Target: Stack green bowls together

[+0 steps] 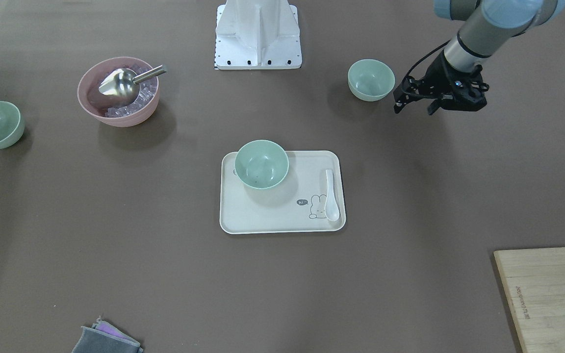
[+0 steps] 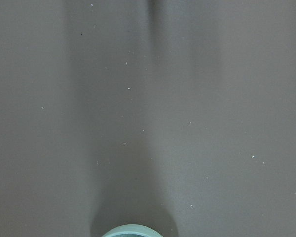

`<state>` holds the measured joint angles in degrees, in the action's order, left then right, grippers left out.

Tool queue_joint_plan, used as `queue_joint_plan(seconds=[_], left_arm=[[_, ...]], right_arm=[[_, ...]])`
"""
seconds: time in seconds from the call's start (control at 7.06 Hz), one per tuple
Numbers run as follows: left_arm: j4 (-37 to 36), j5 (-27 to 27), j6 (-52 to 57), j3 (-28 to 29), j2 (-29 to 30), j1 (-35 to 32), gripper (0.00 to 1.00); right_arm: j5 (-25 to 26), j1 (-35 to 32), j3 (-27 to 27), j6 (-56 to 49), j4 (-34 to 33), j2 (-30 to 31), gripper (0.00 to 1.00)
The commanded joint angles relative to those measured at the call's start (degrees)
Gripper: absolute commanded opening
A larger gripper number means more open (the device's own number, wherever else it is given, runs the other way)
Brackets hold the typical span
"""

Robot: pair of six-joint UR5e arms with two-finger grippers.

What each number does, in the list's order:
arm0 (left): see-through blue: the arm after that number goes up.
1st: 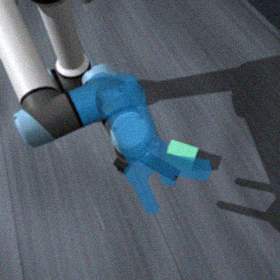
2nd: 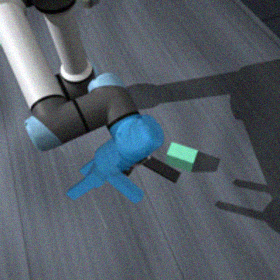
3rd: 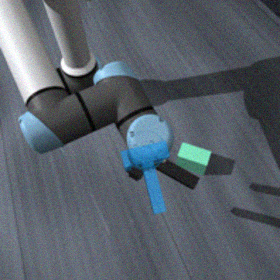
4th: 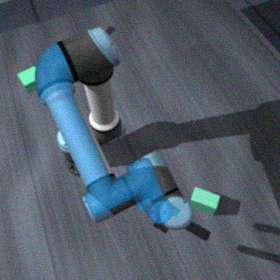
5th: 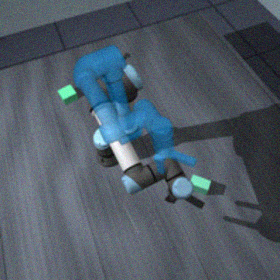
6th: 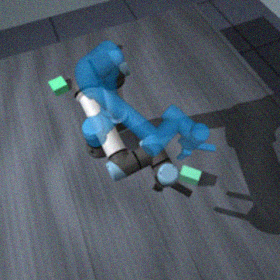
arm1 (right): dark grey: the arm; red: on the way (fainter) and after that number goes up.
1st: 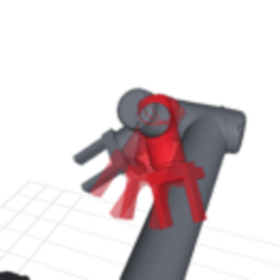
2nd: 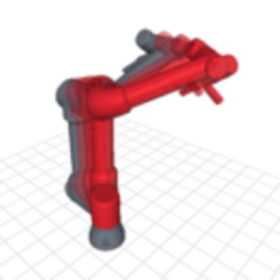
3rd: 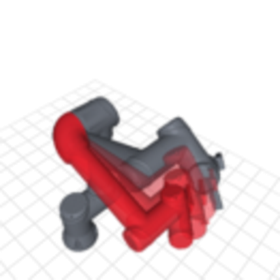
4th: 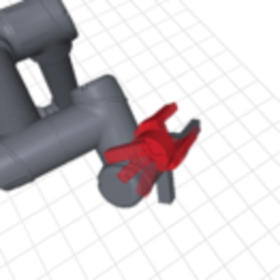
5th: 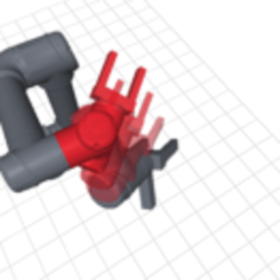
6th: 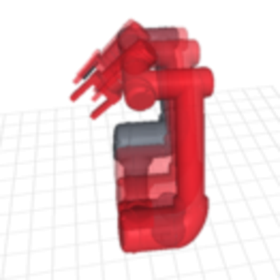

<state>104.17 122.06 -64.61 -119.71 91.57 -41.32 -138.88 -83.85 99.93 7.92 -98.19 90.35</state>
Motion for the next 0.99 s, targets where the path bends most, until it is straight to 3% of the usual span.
queue_joint_plan(seconds=[0.0,0.43,0.85], left_arm=[[0.5,-5.0,-2.5,-4.0,-6.7,6.6,0.90],[4.4,-12.8,-11.4,-4.5,-8.2,16.1,0.90],[5.7,-16.5,-12.7,-4.0,-8.3,19.5,0.88]], right_arm=[[0.0,0.3,-0.1,0.6,-0.1,0.1,1.00],[0.1,0.7,-0.4,0.6,-0.1,0.1,1.00],[0.1,0.7,-0.3,0.7,-0.1,0.1,1.00]])
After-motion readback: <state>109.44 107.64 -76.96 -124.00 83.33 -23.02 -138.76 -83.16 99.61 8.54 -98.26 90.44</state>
